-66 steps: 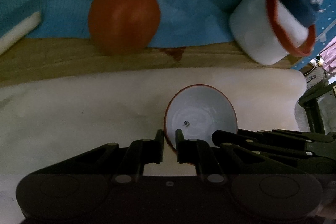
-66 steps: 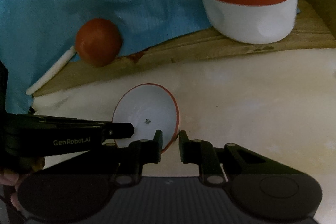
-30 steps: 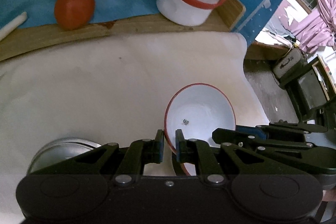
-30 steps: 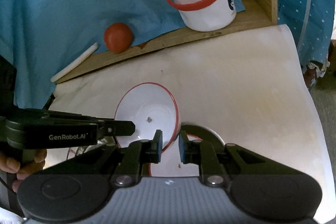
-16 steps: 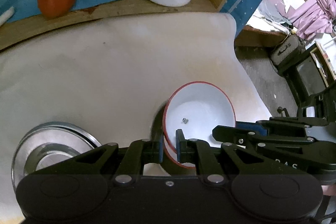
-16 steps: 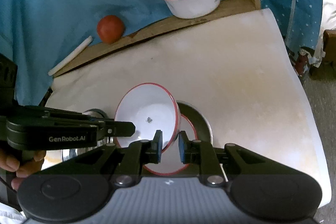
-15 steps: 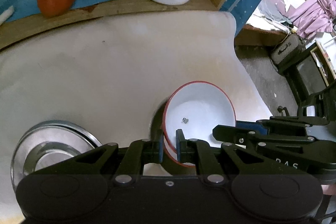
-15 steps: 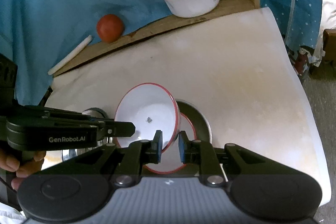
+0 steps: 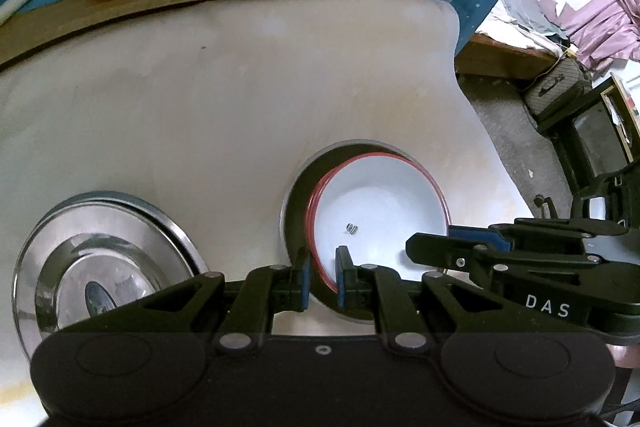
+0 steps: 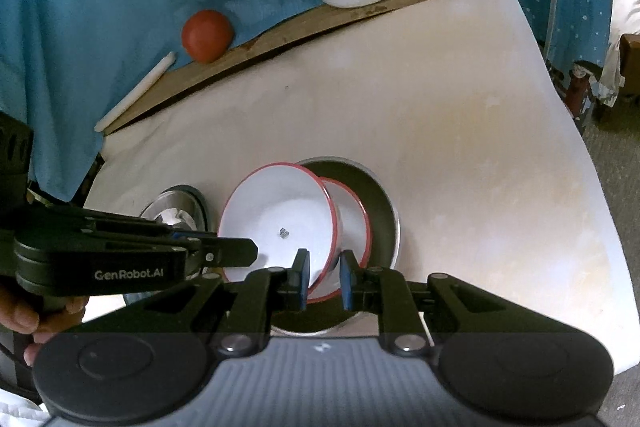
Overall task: Organize plates and bowls
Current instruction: 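Lower the white bowl into the first white bowl and open both grippers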
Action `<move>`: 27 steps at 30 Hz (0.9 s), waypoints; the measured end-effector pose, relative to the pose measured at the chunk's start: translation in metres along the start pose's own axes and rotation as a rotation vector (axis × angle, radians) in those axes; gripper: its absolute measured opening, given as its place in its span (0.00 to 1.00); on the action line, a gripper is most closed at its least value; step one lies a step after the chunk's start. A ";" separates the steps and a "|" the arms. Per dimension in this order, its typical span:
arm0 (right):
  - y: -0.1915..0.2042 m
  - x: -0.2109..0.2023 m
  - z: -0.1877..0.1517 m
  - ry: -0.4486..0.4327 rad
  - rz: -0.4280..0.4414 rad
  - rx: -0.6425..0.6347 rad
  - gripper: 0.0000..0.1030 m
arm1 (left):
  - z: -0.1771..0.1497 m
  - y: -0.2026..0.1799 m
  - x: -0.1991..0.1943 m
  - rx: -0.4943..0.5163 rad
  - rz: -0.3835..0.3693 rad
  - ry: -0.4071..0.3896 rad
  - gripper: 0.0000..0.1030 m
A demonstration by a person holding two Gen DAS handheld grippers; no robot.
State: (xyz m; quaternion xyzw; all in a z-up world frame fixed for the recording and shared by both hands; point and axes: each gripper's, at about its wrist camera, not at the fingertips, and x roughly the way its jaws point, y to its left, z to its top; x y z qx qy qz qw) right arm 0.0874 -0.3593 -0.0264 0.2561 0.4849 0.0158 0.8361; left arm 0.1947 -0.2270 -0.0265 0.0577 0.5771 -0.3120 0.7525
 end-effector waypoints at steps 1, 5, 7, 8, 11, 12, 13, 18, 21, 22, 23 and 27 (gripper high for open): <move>0.000 0.000 0.000 0.001 0.000 0.000 0.17 | 0.000 0.001 0.001 -0.004 -0.002 0.002 0.13; -0.001 0.003 -0.001 0.007 -0.002 0.005 0.18 | 0.000 0.001 0.002 -0.011 -0.006 0.001 0.13; -0.001 0.004 0.000 0.007 -0.004 0.006 0.18 | 0.002 0.002 0.003 -0.009 -0.007 0.003 0.13; -0.001 0.004 0.000 0.007 -0.006 0.006 0.18 | 0.001 0.002 0.003 -0.007 -0.007 0.003 0.14; 0.000 0.005 0.001 0.008 -0.011 0.008 0.18 | 0.001 0.002 0.004 -0.003 -0.008 0.006 0.14; 0.000 0.005 0.002 0.008 -0.012 0.010 0.18 | 0.002 0.002 0.005 -0.003 -0.009 0.008 0.14; 0.000 0.004 0.002 0.009 -0.013 0.011 0.18 | 0.002 0.002 0.005 -0.004 -0.010 0.008 0.14; 0.000 0.007 0.003 0.017 -0.018 0.021 0.18 | 0.005 0.002 0.007 -0.004 -0.013 0.013 0.14; 0.000 0.008 0.004 0.016 -0.021 0.018 0.19 | 0.005 0.002 0.008 -0.001 -0.011 0.017 0.14; -0.001 0.008 0.004 0.015 -0.021 0.017 0.19 | 0.005 0.002 0.008 0.001 -0.010 0.017 0.14; -0.001 0.008 0.004 0.015 -0.021 0.018 0.19 | 0.005 0.002 0.008 0.002 -0.010 0.018 0.14; -0.001 0.007 0.004 0.015 -0.021 0.018 0.18 | 0.006 0.001 0.009 0.002 -0.008 0.023 0.14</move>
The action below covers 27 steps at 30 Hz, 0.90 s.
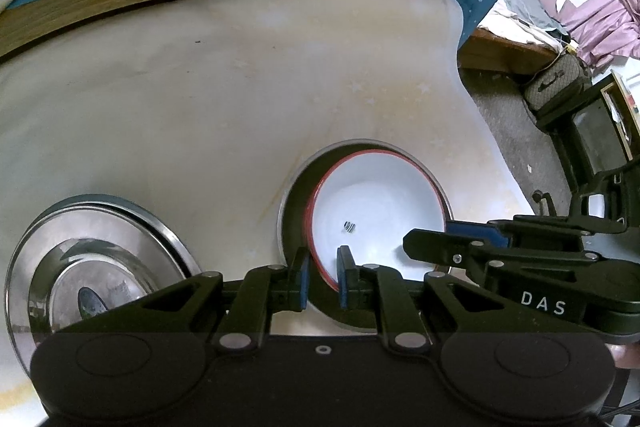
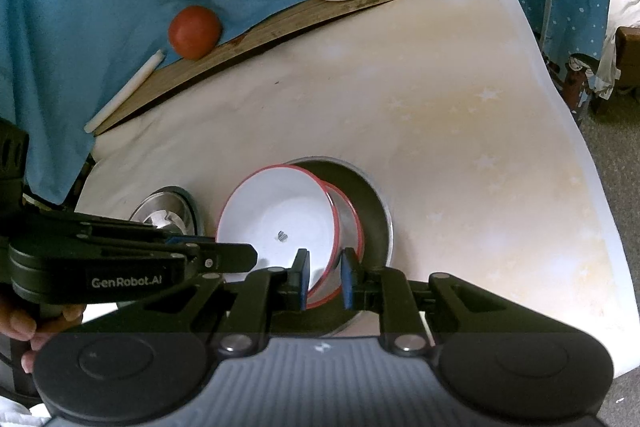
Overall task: Organize plates and bowls
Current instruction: 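Lower the white bowl into the first white bowl and open both grippers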
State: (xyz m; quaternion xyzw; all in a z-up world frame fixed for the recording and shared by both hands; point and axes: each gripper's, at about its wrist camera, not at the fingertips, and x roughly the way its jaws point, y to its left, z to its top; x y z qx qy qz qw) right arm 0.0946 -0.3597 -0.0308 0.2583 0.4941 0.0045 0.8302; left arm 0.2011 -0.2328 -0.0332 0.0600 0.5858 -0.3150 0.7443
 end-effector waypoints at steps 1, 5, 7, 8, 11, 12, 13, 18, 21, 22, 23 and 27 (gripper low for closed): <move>0.000 0.000 0.000 0.001 0.000 0.000 0.18 | 0.001 0.000 0.000 0.001 0.001 0.001 0.15; 0.000 0.000 0.000 0.000 0.001 0.002 0.18 | 0.002 -0.001 0.002 0.004 0.006 0.004 0.15; 0.000 0.000 0.001 0.000 0.001 0.003 0.18 | 0.003 -0.001 0.002 0.003 0.006 0.006 0.15; 0.000 0.000 0.001 -0.001 0.001 0.006 0.18 | 0.003 -0.001 0.003 0.002 0.006 0.007 0.15; -0.001 0.000 0.002 0.000 0.001 0.005 0.18 | 0.004 -0.001 0.003 -0.002 0.004 0.010 0.15; -0.001 0.000 0.002 0.000 0.001 0.005 0.18 | 0.004 -0.001 0.003 -0.003 0.005 0.010 0.15; -0.001 0.000 0.002 0.001 0.002 0.005 0.19 | 0.004 -0.001 0.003 -0.004 0.005 0.010 0.16; -0.001 0.000 0.003 0.001 0.002 0.005 0.18 | 0.004 -0.001 0.003 -0.004 0.006 0.010 0.16; -0.002 0.000 0.003 0.000 0.000 0.005 0.19 | 0.004 0.000 0.002 -0.004 0.006 0.003 0.17; -0.002 0.000 0.004 -0.001 -0.001 0.005 0.19 | 0.004 0.000 0.001 -0.005 0.007 0.000 0.17; -0.001 -0.001 0.004 -0.004 -0.002 0.005 0.19 | 0.004 0.001 0.001 -0.007 0.006 -0.002 0.18; 0.000 -0.004 0.006 -0.018 -0.029 -0.009 0.27 | 0.003 0.003 -0.005 -0.011 -0.008 -0.022 0.23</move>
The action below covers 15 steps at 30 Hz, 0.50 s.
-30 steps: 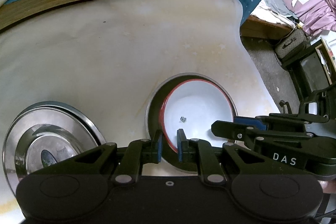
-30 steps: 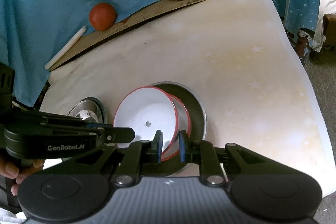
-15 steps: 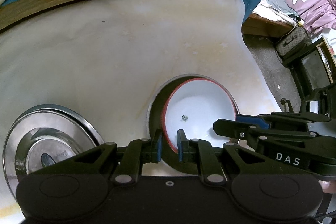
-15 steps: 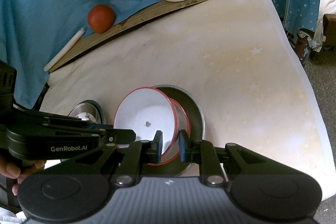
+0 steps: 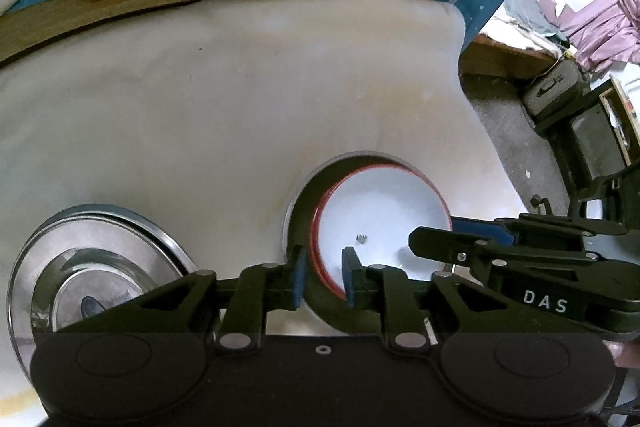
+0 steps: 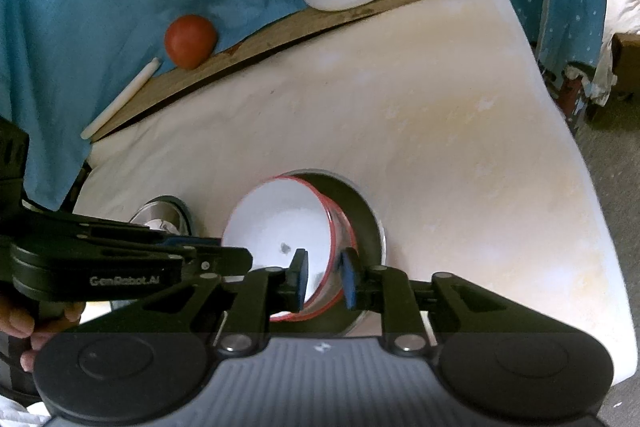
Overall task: Organize plates and bowls
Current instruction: 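Lower the white bowl into the first white bowl and open both grippers, then withdraw both open grippers from the stacked bowls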
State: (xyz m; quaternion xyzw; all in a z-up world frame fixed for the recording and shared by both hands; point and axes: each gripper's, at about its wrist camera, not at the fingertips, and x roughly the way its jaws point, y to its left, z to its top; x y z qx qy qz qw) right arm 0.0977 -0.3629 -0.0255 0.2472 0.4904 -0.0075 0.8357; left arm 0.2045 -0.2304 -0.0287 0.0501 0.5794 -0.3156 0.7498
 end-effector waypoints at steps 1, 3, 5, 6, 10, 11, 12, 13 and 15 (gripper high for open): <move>0.000 -0.001 0.000 -0.003 0.003 0.002 0.27 | 0.000 0.000 -0.003 0.002 0.000 -0.012 0.26; 0.001 -0.003 0.001 -0.009 0.005 -0.002 0.27 | 0.001 0.000 -0.009 0.007 0.012 -0.035 0.37; 0.003 -0.005 0.002 -0.018 0.001 -0.011 0.29 | 0.001 0.000 -0.015 0.016 0.034 -0.060 0.45; 0.004 -0.006 0.003 -0.023 0.001 -0.014 0.31 | 0.002 0.001 -0.017 0.018 0.037 -0.069 0.46; 0.002 -0.012 0.004 -0.041 0.003 -0.013 0.48 | 0.000 0.008 -0.027 -0.001 0.048 -0.101 0.59; 0.001 -0.013 0.004 -0.045 0.001 -0.013 0.51 | 0.000 0.011 -0.029 -0.010 0.058 -0.108 0.63; 0.001 -0.015 0.004 -0.049 0.000 -0.013 0.57 | 0.000 0.014 -0.031 -0.021 0.067 -0.115 0.65; 0.000 -0.016 0.004 -0.051 -0.001 -0.013 0.63 | 0.000 0.017 -0.032 -0.030 0.073 -0.119 0.70; 0.000 -0.020 0.004 -0.058 -0.007 -0.020 0.74 | 0.000 0.022 -0.034 -0.046 0.094 -0.125 0.81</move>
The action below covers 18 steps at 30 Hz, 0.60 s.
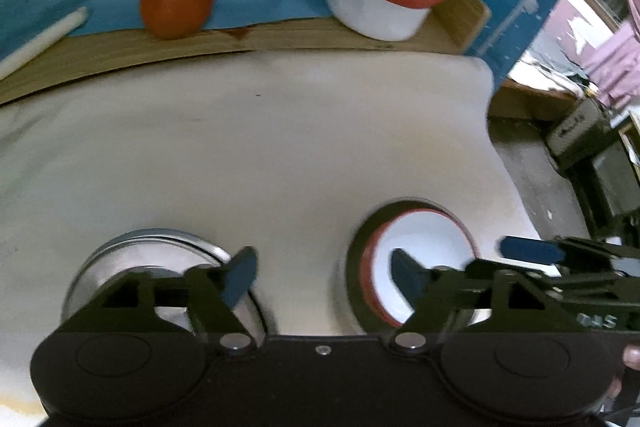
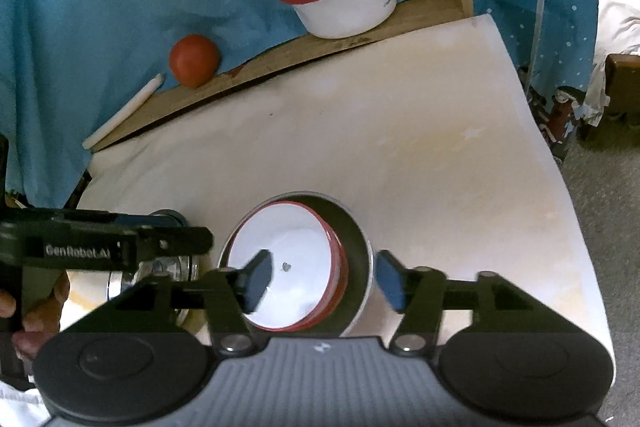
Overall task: Organize plates and bowls
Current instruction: 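Withdraw both open grippers from the stacked bowls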
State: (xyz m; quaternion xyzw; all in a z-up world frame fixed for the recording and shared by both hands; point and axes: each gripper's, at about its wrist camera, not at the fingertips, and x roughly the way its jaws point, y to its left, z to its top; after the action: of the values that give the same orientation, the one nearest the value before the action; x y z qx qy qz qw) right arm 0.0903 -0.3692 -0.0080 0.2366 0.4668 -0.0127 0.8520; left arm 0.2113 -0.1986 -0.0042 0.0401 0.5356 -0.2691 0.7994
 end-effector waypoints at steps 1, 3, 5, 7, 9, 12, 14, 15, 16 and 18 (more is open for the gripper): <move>0.001 -0.001 -0.001 -0.003 -0.004 -0.004 0.81 | 0.000 0.003 -0.001 -0.001 0.012 -0.002 0.86; 0.001 -0.004 -0.001 -0.003 -0.013 -0.022 0.89 | -0.001 0.007 -0.002 0.007 0.048 -0.004 0.90; 0.003 -0.005 -0.001 0.000 -0.029 -0.051 0.94 | -0.001 0.011 -0.001 0.023 0.086 0.010 0.94; 0.005 -0.007 -0.002 0.009 -0.049 -0.090 0.96 | -0.002 0.012 0.001 0.044 0.107 0.030 0.94; 0.007 -0.007 -0.002 0.022 -0.074 -0.130 0.97 | -0.004 0.011 0.003 0.064 0.112 0.049 0.95; 0.007 -0.007 -0.003 0.039 -0.113 -0.174 0.98 | -0.006 0.010 0.005 0.081 0.108 0.060 0.95; 0.007 -0.005 -0.003 0.052 -0.136 -0.199 0.98 | -0.007 0.008 0.005 0.093 0.111 0.063 0.96; 0.007 -0.004 -0.003 0.060 -0.147 -0.215 0.98 | -0.007 0.007 0.007 0.098 0.116 0.064 0.96; 0.006 -0.003 -0.003 0.069 -0.159 -0.230 0.98 | -0.008 0.006 0.007 0.103 0.121 0.066 0.96; 0.007 0.000 -0.003 0.084 -0.183 -0.263 0.98 | -0.008 0.003 0.010 0.113 0.132 0.071 0.96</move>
State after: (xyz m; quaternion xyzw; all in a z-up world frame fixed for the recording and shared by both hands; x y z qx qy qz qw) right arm 0.0891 -0.3618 -0.0066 0.0796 0.5192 -0.0192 0.8507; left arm 0.2087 -0.1966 -0.0171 0.1300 0.5438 -0.2441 0.7923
